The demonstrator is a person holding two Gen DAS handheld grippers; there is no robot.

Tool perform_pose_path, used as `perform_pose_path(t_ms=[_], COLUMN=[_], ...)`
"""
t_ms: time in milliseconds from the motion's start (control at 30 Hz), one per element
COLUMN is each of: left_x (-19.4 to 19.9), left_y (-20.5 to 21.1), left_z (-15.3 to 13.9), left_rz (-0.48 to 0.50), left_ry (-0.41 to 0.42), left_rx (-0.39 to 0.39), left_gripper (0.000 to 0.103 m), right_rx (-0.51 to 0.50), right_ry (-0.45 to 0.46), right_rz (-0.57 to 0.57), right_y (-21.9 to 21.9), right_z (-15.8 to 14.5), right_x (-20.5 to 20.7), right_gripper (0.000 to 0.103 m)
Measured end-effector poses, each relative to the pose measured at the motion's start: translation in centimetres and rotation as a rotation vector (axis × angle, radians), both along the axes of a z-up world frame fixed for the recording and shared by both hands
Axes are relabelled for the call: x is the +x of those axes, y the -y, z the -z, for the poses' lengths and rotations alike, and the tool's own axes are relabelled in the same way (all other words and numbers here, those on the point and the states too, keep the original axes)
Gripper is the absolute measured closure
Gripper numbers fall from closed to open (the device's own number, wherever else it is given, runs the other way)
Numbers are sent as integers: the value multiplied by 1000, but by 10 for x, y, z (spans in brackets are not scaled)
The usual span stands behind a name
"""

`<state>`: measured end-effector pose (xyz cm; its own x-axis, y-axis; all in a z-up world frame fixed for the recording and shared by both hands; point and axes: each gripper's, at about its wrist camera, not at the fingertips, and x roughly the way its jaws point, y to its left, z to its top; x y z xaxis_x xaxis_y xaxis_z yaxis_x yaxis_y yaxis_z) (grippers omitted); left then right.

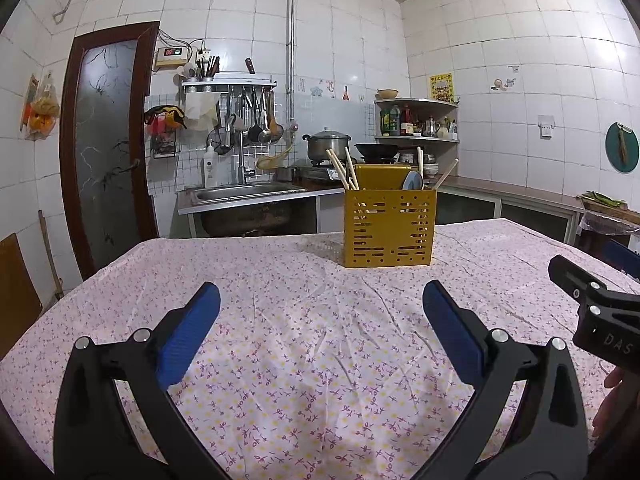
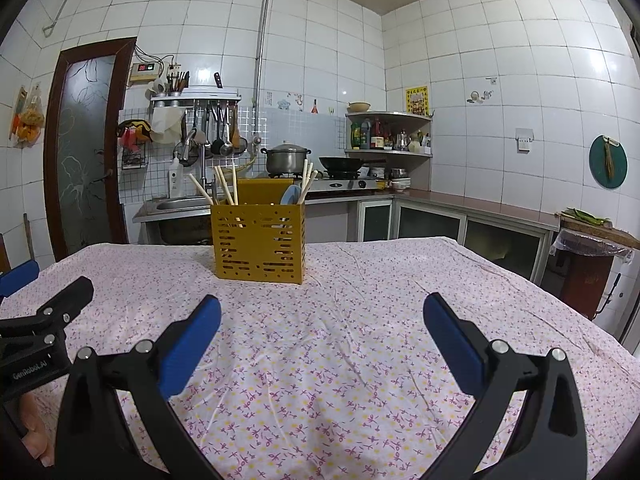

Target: Organize utensils

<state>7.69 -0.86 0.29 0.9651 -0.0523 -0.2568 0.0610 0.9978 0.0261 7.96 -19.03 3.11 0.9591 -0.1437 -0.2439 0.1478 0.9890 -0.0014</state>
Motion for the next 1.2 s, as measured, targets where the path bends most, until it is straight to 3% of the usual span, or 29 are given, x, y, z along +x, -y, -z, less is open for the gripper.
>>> perform_pose_path(t_ms=[1200], left_x=[-3], left_y=[3], left_z=[-4], left_rz=[4], left_ry=[22], left_rx=[8], left_gripper=[5], right_rx=[-4], right_ry=[2], right_rz=[-2], right_y=[-1], right_z=[-1], right_x=[-1], right_gripper=[4])
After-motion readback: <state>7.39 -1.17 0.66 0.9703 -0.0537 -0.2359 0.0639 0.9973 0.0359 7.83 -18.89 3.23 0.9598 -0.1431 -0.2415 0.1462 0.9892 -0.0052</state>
